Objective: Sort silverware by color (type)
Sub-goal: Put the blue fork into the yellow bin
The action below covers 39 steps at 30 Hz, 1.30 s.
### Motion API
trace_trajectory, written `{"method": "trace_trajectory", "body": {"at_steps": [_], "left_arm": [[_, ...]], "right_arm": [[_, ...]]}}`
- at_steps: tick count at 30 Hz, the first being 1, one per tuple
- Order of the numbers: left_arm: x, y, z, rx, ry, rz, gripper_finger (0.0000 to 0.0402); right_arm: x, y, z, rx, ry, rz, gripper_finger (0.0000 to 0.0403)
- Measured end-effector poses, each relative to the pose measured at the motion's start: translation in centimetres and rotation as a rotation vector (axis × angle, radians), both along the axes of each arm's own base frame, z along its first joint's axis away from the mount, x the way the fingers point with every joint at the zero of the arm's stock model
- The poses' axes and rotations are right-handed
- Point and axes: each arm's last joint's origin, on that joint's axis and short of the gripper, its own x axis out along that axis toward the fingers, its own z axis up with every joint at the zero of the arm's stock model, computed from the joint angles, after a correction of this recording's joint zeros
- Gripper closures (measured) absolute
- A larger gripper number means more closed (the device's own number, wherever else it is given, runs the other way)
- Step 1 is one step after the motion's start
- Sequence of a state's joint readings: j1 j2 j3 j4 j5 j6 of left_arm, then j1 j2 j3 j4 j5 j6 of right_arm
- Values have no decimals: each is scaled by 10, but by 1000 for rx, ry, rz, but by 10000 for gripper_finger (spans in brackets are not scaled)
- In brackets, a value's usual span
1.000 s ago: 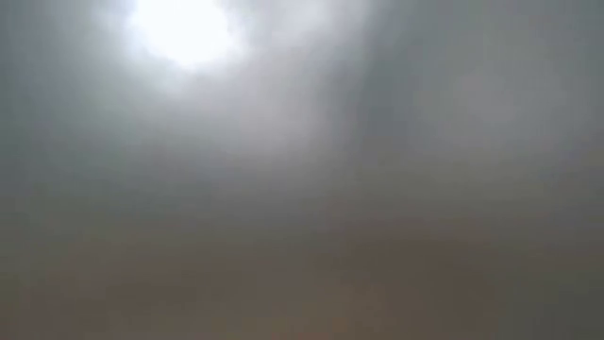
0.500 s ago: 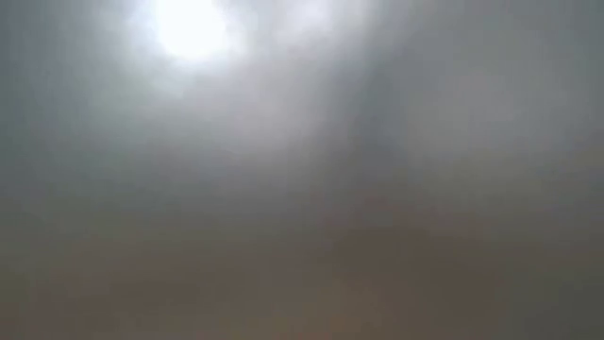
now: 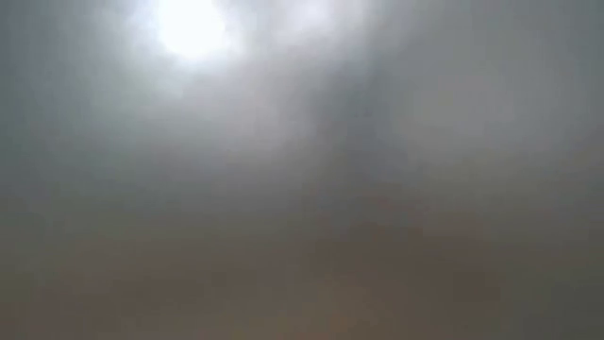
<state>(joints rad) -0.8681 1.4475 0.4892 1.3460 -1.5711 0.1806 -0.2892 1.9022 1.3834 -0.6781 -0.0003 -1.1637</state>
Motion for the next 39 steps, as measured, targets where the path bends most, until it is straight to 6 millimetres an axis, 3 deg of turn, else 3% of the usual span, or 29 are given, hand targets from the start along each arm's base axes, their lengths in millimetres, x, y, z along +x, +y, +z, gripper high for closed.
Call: {"method": "trace_trajectory", "body": {"at_steps": [6, 14, 20, 31, 39], "left_arm": [[0, 1, 1, 11, 9, 1, 212], [0, 1, 1, 11, 9, 2, 212], [0, 1, 1, 10, 9, 2, 212], [0, 1, 2, 9, 8, 2, 212], [0, 1, 2, 9, 8, 2, 212]], "right_arm": [[0, -3, -1, -1, -5, -7, 312], [4, -4, -18, 2, 32, 20, 312], [7, -5, -14, 5, 31, 9, 323], [17, -11, 1, 17, -29, -93, 389], [15, -14, 2, 37, -25, -162, 394]]}}
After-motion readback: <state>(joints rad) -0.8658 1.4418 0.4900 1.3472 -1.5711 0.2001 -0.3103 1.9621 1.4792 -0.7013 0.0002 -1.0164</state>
